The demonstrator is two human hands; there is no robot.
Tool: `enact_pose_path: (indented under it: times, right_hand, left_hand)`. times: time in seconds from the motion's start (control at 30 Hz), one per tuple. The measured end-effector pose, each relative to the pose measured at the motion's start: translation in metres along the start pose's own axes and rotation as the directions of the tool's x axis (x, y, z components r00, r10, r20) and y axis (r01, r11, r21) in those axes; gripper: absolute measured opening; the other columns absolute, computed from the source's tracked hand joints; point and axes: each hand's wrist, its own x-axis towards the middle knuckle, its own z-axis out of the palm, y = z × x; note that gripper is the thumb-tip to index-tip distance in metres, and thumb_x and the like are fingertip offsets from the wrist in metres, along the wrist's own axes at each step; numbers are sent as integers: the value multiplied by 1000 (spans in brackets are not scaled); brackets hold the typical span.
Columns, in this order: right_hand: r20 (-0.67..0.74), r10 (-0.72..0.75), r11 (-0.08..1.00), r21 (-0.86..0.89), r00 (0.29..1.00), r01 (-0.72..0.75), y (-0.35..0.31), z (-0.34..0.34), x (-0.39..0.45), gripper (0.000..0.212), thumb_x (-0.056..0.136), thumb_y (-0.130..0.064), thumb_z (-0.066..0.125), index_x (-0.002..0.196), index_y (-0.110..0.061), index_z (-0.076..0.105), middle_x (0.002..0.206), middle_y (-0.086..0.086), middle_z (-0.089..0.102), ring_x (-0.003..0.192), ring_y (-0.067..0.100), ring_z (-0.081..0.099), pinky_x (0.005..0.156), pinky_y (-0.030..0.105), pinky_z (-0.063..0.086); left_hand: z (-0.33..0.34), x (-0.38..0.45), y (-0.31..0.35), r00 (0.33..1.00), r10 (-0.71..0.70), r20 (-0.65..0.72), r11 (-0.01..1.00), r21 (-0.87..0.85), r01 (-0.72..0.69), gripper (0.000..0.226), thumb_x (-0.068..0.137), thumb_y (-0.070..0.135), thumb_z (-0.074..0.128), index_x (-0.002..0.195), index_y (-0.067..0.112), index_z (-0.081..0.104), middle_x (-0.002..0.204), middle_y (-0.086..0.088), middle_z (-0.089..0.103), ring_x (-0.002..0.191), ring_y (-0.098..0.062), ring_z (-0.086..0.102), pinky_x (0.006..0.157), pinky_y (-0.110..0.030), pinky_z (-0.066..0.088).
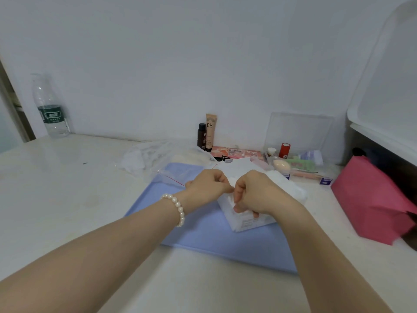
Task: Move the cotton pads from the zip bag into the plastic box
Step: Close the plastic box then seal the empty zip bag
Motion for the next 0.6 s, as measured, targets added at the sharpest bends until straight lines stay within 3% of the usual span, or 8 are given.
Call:
enact_pose_path:
  times: [0.1, 0.17, 0.23, 0.3, 0.37, 0.4, 0.5, 0.6]
  right_hand:
    - [13, -9, 1000, -4, 1000, 9, -2, -3, -4, 16, 70, -8, 77, 70, -16, 63, 75, 4, 68, 34, 10, 52, 42, 19, 41]
    - [2, -47, 990, 130, 999, 46, 0, -15, -10, 12, 73, -10, 76, 74, -14, 64, 63, 2, 65, 35, 11, 55, 40, 18, 39]
    - [-142, -47, 951, 296, 989, 88, 8, -32, -14, 10, 77, -11, 73, 73, -11, 64, 60, 2, 65, 37, 14, 57, 37, 19, 39]
    - [-380, 41, 907, 402, 924, 125, 25, -48, -12, 13, 81, -12, 70, 70, -11, 63, 64, 6, 65, 44, 18, 60, 43, 24, 46]
    - [-559, 142, 942, 330, 817, 63, 48, -56, -4, 12, 86, -13, 62, 76, -9, 65, 74, 8, 64, 64, 24, 61, 62, 32, 49]
    - [-579, 184, 963, 267, 795, -29, 60, -57, 1, 14, 90, -15, 55, 85, -7, 67, 82, 7, 63, 76, 24, 58, 69, 31, 44]
    - [-407, 318, 945, 204, 856, -254, 85, -49, 15, 34, 99, -21, 36, 114, -2, 59, 110, 16, 60, 101, 30, 54, 83, 33, 41]
    - [-276, 366, 930, 153, 889, -336, 83, -36, 19, 44, 101, -28, 27, 133, -4, 45, 135, 20, 48, 121, 34, 46, 97, 36, 36]
  left_hand:
    - [1, 0, -2, 1000, 5, 5, 998, 70, -6, 19, 65, 29, 73, 65, 25, 54, 64, 16, 53, 68, -4, 50, 100, -47, 39]
    - [4, 0, -3, 999, 19, -27, 994, 109, -16, 21, 74, 23, 73, 67, 26, 52, 69, 18, 52, 69, 1, 47, 101, -43, 37]
    - [6, -1, -4, 996, 41, -83, 993, 113, -31, 20, 79, 29, 70, 72, 28, 52, 82, 17, 56, 80, -2, 50, 100, -39, 34]
    - [10, -3, -6, 978, 95, -185, 981, 183, -61, 7, 87, 35, 60, 89, 30, 55, 108, 7, 56, 104, -13, 49, 98, -36, 31]
    - [16, -9, -7, 949, 203, -242, 942, 312, -122, 25, 94, 36, 48, 116, 26, 54, 130, 0, 45, 124, -20, 36, 101, -34, 24]
    - [20, -12, -5, 935, 267, -232, 916, 362, -172, 36, 95, 39, 42, 128, 24, 49, 139, -1, 38, 131, -21, 28, 105, -33, 19]
    - [33, -15, 7, 945, 323, -57, 845, 466, -261, 64, 93, 55, 22, 148, 22, 23, 158, -3, 9, 145, -19, 2, 115, -37, -1]
    - [47, -8, 13, 976, 187, 113, 801, 557, -218, 72, 92, 63, 17, 151, 23, 3, 158, -7, -10, 144, -25, -17, 113, -46, -13]
